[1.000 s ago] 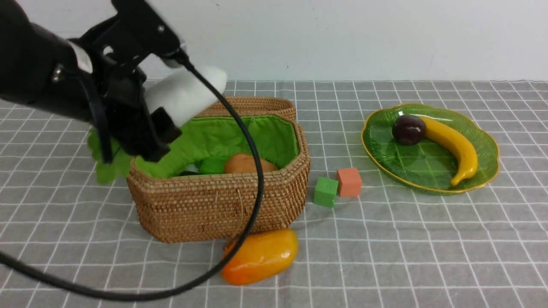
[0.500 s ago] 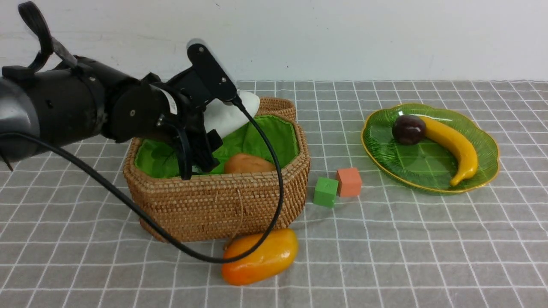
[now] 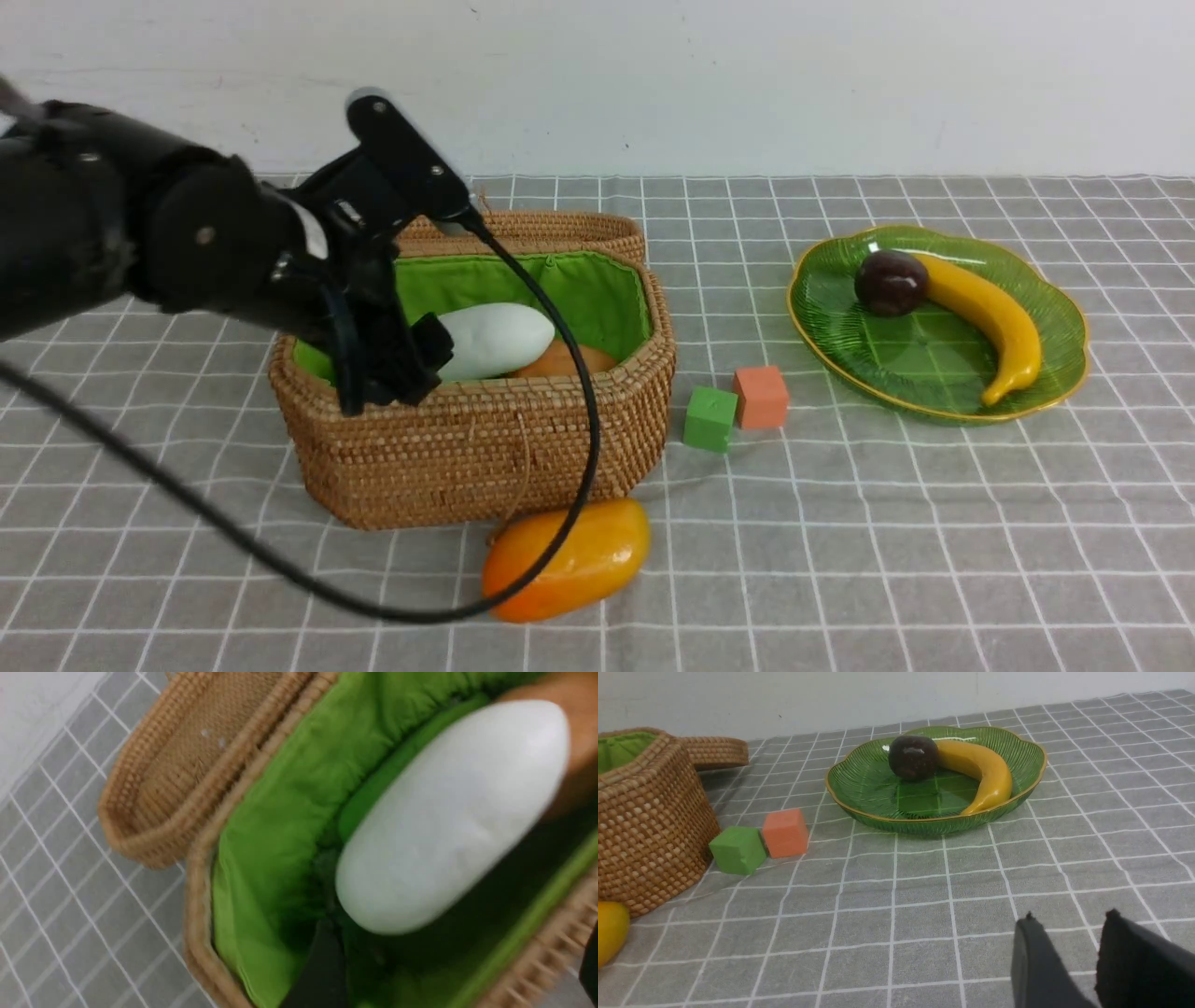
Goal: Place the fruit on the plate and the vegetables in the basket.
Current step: Take a chayote with your left arm and place it on the basket on the left, then grab the mango with your left arm and place it on the right plate
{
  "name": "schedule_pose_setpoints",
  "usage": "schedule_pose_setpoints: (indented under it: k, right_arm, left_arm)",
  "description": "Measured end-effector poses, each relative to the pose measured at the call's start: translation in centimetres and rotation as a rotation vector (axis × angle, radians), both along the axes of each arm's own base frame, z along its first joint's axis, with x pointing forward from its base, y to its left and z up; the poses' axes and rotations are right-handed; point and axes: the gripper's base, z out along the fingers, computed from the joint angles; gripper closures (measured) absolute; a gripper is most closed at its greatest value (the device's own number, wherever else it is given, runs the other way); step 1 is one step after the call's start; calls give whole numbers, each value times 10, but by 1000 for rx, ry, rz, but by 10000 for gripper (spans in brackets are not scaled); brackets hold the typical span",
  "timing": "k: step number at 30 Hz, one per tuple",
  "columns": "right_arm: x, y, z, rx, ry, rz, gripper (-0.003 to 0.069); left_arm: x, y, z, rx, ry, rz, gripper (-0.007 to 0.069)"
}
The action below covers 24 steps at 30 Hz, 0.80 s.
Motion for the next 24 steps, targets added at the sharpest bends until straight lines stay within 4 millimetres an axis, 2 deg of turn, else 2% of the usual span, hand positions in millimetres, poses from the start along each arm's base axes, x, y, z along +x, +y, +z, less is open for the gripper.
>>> schedule_pose_setpoints:
  k: [4, 5, 6, 7, 11, 14, 17, 24]
  right_arm:
    - [0, 0, 0, 0, 0, 0, 444]
    - [0, 0, 0, 0, 0, 0, 444]
    - [0, 0, 0, 0, 0, 0, 442]
    - [0, 0, 0, 0, 0, 0, 440]
    - [0, 0, 0, 0, 0, 0, 435]
    - [0, 0, 0, 0, 0, 0, 431]
    - [0, 0, 0, 0, 0, 0, 424]
    - [0, 0, 0, 0, 0, 0, 421]
  left_arm:
    - [-36, -6, -1, -75, 32, -39, -11]
    - [-38, -8, 0, -75, 25, -48, -8]
    - [-49, -15, -4, -86, 35, -87, 1]
    - [-66, -32, -9, -107, 59, -162, 15]
    - [-87, -65, -22, -131, 130, -259, 27]
    - [-85, -79, -31, -138, 171, -254, 29]
    - [-65, -94, -47, -106, 209, -219, 29]
    - [-37, -112, -74, 37, 236, -239, 30]
